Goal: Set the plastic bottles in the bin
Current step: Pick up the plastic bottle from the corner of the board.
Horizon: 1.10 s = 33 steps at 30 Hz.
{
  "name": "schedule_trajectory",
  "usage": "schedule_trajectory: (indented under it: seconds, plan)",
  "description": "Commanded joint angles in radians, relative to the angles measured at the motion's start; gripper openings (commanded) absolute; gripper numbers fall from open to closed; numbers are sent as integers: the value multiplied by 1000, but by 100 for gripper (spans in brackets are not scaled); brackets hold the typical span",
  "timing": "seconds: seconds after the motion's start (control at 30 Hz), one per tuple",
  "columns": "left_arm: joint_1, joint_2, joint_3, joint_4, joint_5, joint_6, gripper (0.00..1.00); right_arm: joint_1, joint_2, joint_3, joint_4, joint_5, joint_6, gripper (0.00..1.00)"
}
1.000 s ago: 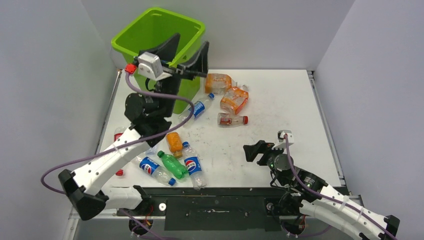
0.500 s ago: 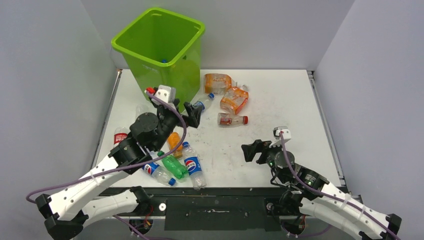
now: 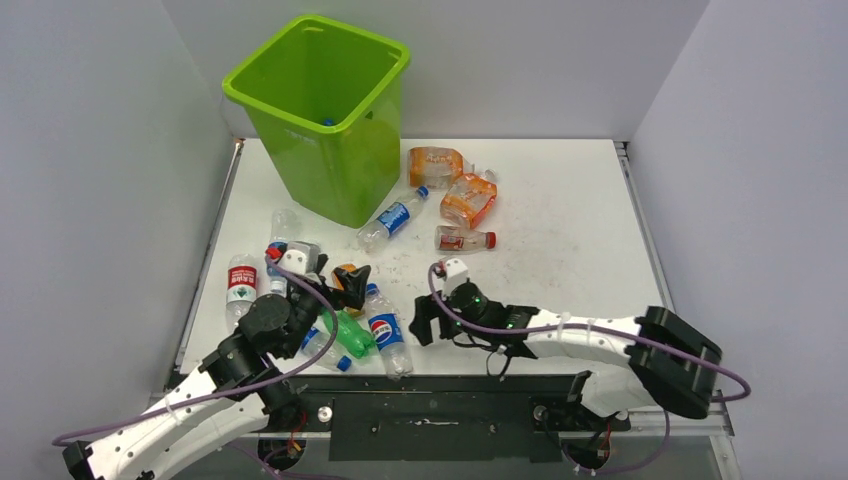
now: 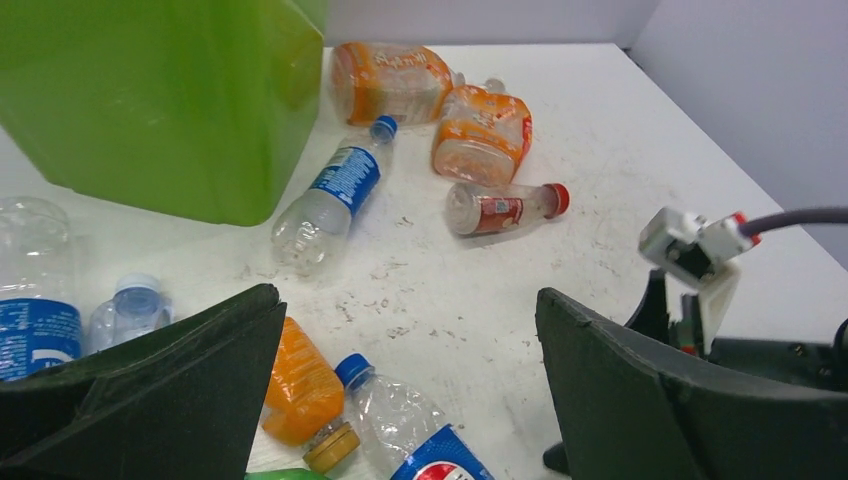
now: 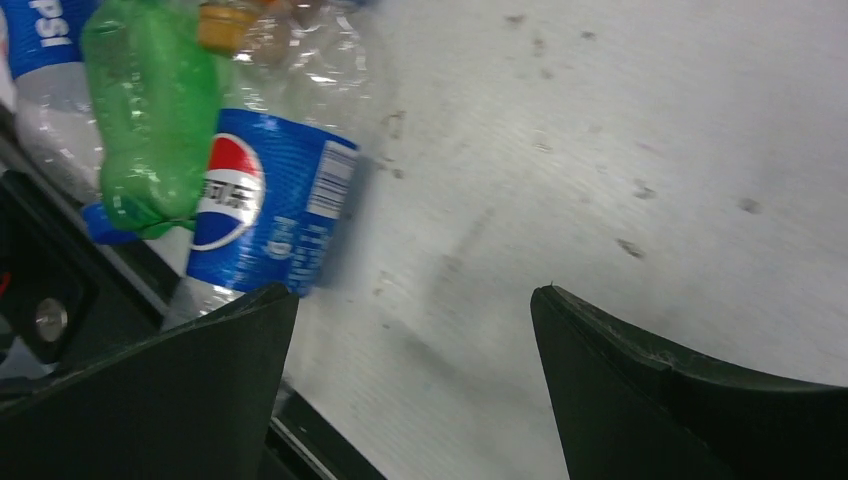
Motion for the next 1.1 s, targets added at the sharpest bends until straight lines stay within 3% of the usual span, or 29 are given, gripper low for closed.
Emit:
schedule_trajectory:
  seconds: [0.0, 0.13, 0.27, 0.57, 1.07]
  plan:
    - [-5, -97, -28, 79, -119, 1, 96, 78, 160, 126, 235, -141, 57, 90]
    - [-12, -124, -19, 40, -133, -20, 96, 116, 283, 230, 223, -134, 81, 90]
    - [-23, -133, -13, 28, -141, -32, 96, 164, 357, 352, 51, -36, 64, 90]
    - [-23, -126, -12, 29, -138, -61, 96, 277, 379, 397, -176, 161, 61, 90]
    - [-28, -132, -24, 16, -175, -86, 96, 284, 395, 345, -183, 204, 76, 98]
